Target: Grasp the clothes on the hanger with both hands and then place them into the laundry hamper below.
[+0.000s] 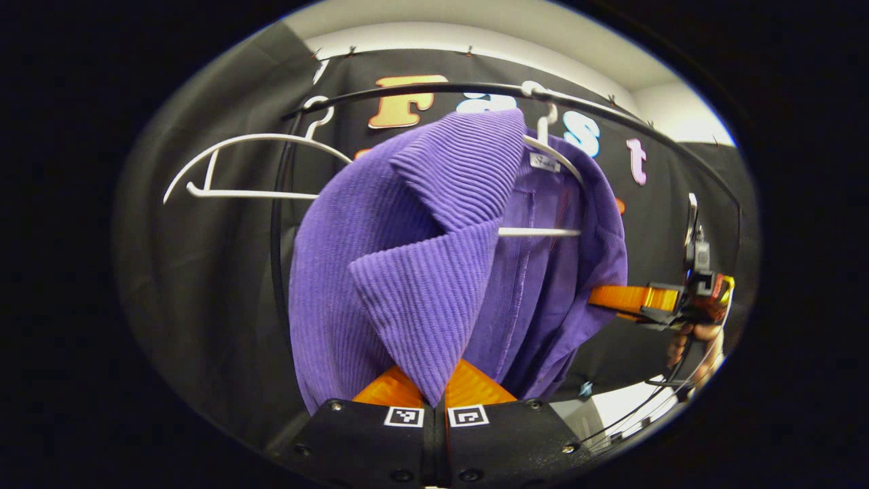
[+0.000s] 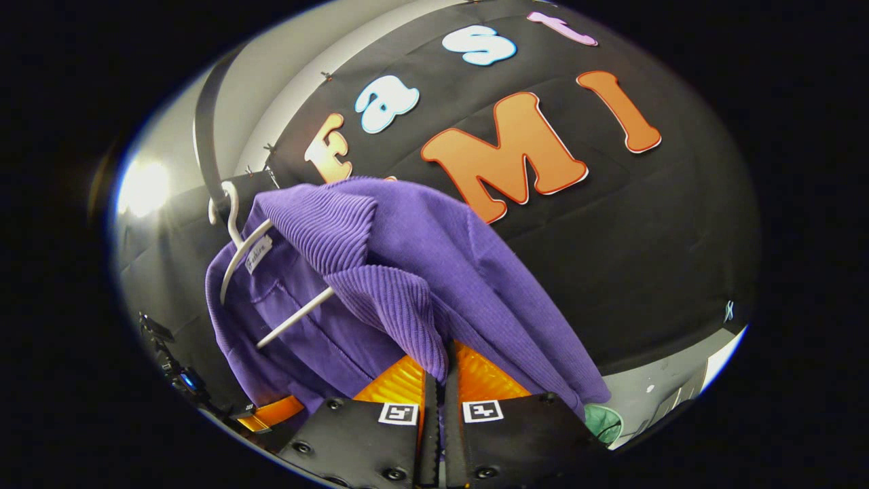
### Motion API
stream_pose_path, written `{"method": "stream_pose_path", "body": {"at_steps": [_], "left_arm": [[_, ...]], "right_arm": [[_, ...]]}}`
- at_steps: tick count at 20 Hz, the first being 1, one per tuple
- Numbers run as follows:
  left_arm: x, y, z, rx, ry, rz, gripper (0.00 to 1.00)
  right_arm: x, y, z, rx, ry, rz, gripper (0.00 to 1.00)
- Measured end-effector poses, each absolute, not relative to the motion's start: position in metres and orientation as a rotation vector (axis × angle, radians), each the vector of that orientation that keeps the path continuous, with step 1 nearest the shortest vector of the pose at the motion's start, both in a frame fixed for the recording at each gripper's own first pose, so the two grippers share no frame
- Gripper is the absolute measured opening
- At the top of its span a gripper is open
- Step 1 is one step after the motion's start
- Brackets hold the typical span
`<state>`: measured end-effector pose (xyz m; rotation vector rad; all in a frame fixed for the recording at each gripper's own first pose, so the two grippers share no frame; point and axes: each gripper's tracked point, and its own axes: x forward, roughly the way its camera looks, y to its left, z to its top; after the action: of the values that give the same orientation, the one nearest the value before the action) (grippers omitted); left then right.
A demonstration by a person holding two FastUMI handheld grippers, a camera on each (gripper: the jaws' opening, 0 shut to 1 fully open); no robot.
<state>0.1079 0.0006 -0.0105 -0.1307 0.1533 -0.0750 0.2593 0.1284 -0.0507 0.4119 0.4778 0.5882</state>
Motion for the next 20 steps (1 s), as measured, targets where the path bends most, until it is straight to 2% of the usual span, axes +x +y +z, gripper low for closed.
{"method": "stream_pose_path", "body": {"at_steps": [6,12,13,14,20], "left_arm": [[0.075,0.034,0.031,-0.032,0.088,-0.049,0.0],[0.062,0.061,0.059,-0.114,0.064,-0.011,0.0],[0.061,0.065,0.062,-0.111,0.063,-0.007,0.0],[0.058,0.069,0.066,-0.107,0.059,-0.005,0.0],[0.051,0.092,0.105,-0.134,-0.002,-0.002,0.0]], "right_arm": [[0.278,0.111,-0.014,0.553,0.433,0.633,0.11],[0.295,0.106,0.021,0.699,0.388,0.698,0.11],[0.299,0.103,0.025,0.719,0.382,0.697,0.05],[0.304,0.099,0.029,0.727,0.376,0.692,0.11],[0.33,0.081,0.068,0.752,0.318,0.661,0.07]]}}
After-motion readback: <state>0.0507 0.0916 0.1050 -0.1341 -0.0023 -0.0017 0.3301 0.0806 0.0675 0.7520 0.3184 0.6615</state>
